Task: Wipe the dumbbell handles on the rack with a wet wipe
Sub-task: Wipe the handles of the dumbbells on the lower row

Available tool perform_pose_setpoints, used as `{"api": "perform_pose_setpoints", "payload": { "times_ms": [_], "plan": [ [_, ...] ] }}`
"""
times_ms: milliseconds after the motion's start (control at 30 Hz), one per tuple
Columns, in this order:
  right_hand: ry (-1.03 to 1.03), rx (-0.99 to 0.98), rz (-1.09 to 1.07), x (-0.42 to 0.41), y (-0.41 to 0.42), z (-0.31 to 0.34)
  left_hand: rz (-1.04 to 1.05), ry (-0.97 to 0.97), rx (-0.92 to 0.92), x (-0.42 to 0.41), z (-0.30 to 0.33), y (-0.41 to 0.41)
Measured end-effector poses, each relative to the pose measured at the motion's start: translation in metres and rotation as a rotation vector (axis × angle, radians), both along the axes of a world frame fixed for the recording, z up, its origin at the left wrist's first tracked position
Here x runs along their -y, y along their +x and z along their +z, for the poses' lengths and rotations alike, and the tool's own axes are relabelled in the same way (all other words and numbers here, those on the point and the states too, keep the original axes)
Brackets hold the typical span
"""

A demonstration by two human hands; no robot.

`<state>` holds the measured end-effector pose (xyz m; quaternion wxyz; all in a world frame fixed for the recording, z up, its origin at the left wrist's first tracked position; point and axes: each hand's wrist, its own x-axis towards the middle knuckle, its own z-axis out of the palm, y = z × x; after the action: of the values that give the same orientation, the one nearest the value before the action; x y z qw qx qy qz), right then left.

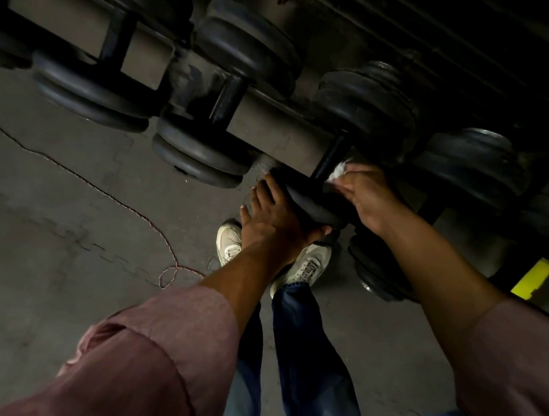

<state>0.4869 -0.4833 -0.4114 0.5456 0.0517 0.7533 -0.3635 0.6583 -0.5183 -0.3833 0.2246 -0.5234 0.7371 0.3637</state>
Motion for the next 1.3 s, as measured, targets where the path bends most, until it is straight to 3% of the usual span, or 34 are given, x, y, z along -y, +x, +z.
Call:
{"api": "perform_pose_setpoints", "payload": {
  "times_ms": [133,200,367,567,700,833,900,1067,1300],
  "plan": [
    [-0.097,-0.056,-0.047,0.013,-0.007,0.001,0.01,-0.005,-0.001,0.0,0.001,0.0],
    [-0.042,-0.05,-0.046,0.012,-0.002,0.0,0.013,-0.015,-0.002,-0.001,0.0,0.001],
    [0.098,-0.015,0.219,-0.004,0.005,-0.012,0.009,-0.029,-0.009,-0.001,0.001,-0.001],
    [0.066,0.047,0.278,-0.004,-0.002,-0.022,0.002,-0.029,-0.008,-0.001,0.0,0.0],
    [0.026,0.086,0.179,0.009,0.0,-0.021,0.006,-0.039,-0.024,-0.001,0.001,0.0],
    [-0.093,0.122,-0.197,0.022,-0.005,-0.02,-0.007,-0.044,-0.025,-0.001,-0.001,0.002],
    [-0.114,0.125,-0.227,0.021,-0.006,-0.02,-0.011,-0.045,-0.023,-0.002,-0.003,0.003],
    [-0.004,0.121,0.111,0.007,-0.007,-0.015,-0.012,-0.037,-0.047,-0.002,-0.002,0.005],
    [0.057,-0.214,0.728,-0.004,-0.011,-0.011,-0.004,-0.043,-0.038,-0.002,-0.001,0.002]
  ]
}}
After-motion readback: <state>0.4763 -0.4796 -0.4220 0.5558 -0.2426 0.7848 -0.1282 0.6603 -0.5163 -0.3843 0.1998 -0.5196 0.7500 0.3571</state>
